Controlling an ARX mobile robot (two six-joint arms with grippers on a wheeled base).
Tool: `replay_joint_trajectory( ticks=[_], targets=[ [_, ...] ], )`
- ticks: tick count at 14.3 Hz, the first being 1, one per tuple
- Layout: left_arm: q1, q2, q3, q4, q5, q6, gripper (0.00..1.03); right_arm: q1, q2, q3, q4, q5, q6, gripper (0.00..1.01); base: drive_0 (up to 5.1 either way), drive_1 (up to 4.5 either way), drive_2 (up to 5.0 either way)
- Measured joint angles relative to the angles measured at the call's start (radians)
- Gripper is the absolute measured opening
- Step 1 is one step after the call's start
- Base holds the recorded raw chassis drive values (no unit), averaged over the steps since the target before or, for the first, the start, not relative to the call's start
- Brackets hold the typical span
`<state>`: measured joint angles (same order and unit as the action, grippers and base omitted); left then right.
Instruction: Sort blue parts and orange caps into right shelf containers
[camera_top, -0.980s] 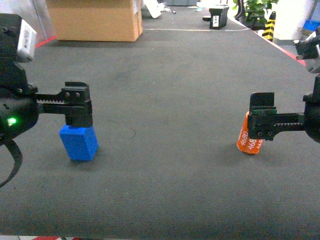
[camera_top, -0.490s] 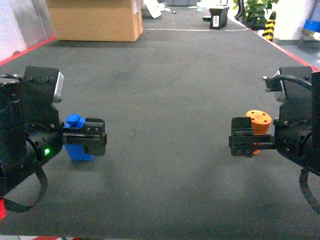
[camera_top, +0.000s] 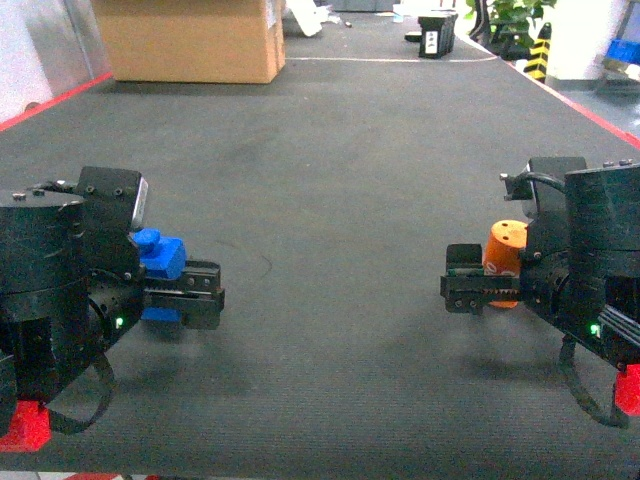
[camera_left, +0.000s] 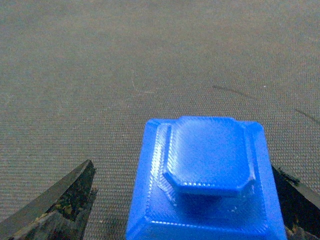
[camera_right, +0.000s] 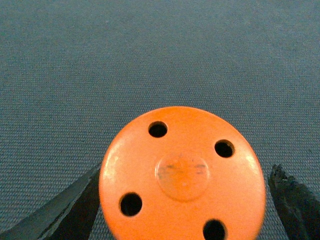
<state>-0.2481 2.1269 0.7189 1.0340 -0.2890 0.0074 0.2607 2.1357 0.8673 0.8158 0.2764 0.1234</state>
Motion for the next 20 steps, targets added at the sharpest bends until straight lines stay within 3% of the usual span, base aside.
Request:
replay_joint_trajectory(
  ticks=[5, 6, 7, 11, 13, 16, 20],
  targets=[
    [0.000, 0.045, 0.022, 0.009, -0.015, -0.028, 0.98, 0.016, 0.051, 0.047, 0.016, 0.029, 0.005, 0.98, 0.0, 0.00, 0.0],
    [0.000, 0.050, 0.024, 0.011, -0.017, -0.027, 0.98, 0.021, 0.055, 0.050, 0.023, 0.047, -0.001, 0.94, 0.0, 0.00, 0.0],
    [0.000, 0.059, 0.024, 0.024, -0.019, -0.027, 0.98, 0.022, 0.055, 0.054, 0.011, 0.043, -0.002, 0.83, 0.0, 0.00, 0.0],
    [-0.006, 0.069, 0.029, 0.023, -0.022, -0.031, 0.59, 0.022, 0.056, 0.064, 0.000, 0.044, 0.014, 0.46, 0.0, 0.00, 0.0],
    [-0.016, 0.069, 0.031, 0.027, -0.027, -0.037, 0.43, 0.022, 0.055, 0.063, 0.010, 0.040, 0.025, 0.45, 0.0, 0.00, 0.0],
    [0.025, -0.209, -0.124, 0.117, -0.048, -0.084, 0.43, 0.043, -0.265, -0.135, 0.045, 0.053, 0.035, 0.45, 0.0, 0.00, 0.0],
    [0.031, -0.320, -0.192, 0.150, -0.065, -0.082, 0.43, 0.058, -0.392, -0.209, 0.055, 0.063, 0.032, 0.45, 0.0, 0.00, 0.0]
  ],
)
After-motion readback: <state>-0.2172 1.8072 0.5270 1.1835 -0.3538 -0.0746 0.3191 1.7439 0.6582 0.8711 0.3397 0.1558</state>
